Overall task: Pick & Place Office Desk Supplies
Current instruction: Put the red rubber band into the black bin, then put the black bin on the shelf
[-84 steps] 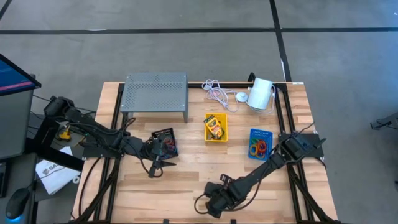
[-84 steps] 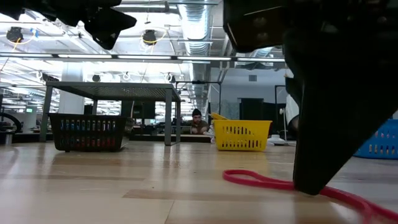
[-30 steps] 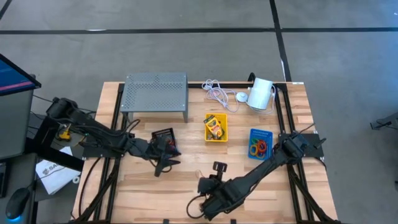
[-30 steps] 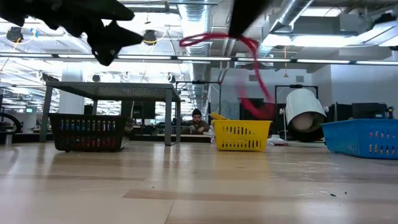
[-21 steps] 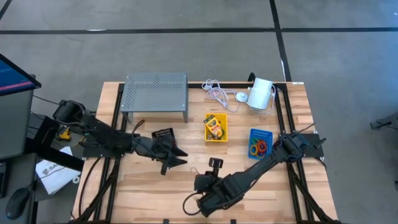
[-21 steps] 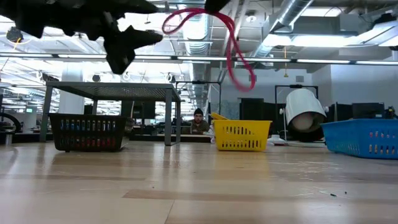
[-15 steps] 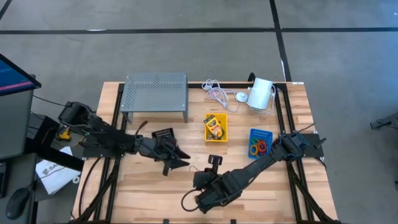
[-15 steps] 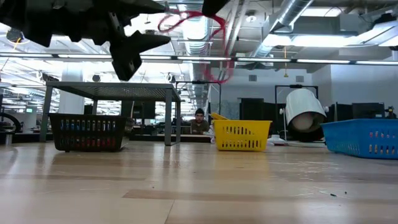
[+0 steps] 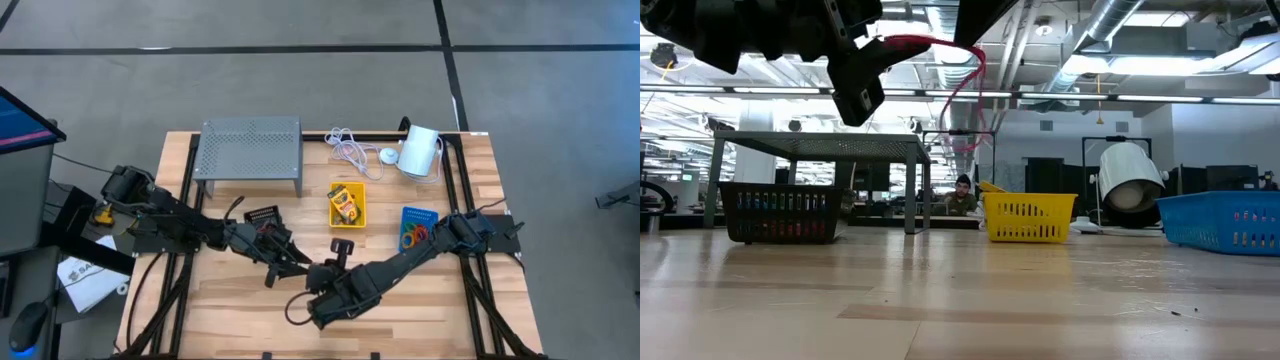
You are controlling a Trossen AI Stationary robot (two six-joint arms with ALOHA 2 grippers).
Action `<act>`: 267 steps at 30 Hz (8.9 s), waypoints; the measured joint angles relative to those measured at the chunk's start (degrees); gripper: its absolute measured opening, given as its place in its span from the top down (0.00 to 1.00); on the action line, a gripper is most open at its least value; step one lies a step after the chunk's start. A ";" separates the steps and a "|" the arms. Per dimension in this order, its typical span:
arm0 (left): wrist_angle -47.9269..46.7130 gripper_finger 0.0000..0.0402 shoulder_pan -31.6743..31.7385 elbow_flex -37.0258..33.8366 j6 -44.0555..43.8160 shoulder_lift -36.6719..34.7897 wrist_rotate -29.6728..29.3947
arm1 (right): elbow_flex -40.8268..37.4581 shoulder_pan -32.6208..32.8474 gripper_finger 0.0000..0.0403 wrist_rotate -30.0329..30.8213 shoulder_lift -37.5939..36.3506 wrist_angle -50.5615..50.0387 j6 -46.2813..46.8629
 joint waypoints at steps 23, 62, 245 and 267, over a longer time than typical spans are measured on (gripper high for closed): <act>-1.16 1.00 -0.02 0.02 4.41 0.00 1.35 | 0.00 -0.64 1.00 3.25 0.01 0.07 -1.16; -69.91 1.00 1.31 0.02 2.60 -36.79 -20.86 | 0.00 2.91 0.63 7.64 -18.87 -13.89 8.58; -133.99 1.00 -11.58 33.92 -6.12 -11.38 -19.42 | -0.24 8.11 0.69 7.26 -18.21 -16.16 7.86; -140.81 1.00 26.43 39.52 33.41 -21.42 -20.30 | -0.24 5.76 0.69 7.06 -18.26 -16.17 5.15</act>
